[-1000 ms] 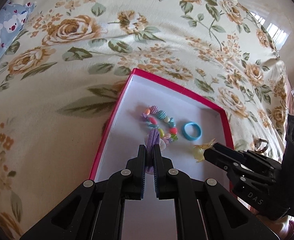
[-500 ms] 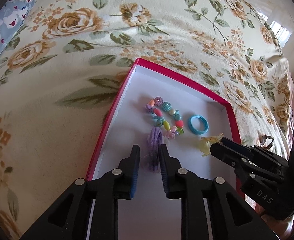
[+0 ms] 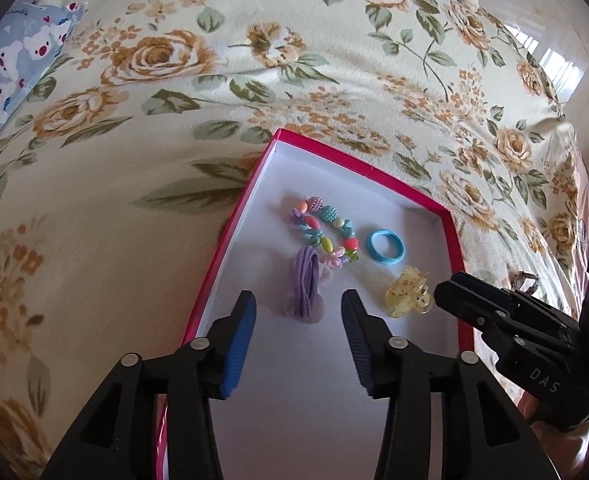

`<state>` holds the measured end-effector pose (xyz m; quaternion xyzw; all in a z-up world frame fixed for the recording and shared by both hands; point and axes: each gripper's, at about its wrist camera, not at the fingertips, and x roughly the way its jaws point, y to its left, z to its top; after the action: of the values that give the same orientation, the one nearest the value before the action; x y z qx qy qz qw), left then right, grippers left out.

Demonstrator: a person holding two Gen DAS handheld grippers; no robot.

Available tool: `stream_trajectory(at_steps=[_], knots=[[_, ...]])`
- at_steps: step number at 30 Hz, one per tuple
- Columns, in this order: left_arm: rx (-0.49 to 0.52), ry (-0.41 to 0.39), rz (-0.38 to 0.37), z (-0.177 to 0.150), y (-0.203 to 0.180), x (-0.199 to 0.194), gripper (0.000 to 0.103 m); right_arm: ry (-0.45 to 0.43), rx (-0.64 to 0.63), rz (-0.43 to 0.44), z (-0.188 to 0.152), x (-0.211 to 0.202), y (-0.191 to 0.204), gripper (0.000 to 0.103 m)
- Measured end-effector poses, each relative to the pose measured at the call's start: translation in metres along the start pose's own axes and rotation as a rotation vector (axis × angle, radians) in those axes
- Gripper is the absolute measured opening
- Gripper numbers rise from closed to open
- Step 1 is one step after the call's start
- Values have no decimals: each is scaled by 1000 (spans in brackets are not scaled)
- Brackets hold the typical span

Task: Organize jewelry
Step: 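Open left tool to drop the purple tie while right tool releases the yellow clip, then move left tool to the mint bow hair tie while right tool approaches the pink clip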

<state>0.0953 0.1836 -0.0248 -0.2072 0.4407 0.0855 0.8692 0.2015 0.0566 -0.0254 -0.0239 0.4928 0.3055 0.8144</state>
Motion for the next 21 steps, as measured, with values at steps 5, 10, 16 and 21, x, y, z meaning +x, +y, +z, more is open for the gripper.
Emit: stream_trajectory(at_steps=[5,10,16,21], knots=[[2,-18,-18,-5,-5,-16,50,-19,18,-10,-5,-17,-8,35],[22,-25,-34,-8,-16,-24,53,-36,43,-33,-12,-36,-21,35],[45,-20,-54,-12,-31,-29,55,-58,76,-58,-22,-56,-38,35],[66,-13,-67,-15,-43,-31,56,-68,110,-82,-30,-68,-56,35]])
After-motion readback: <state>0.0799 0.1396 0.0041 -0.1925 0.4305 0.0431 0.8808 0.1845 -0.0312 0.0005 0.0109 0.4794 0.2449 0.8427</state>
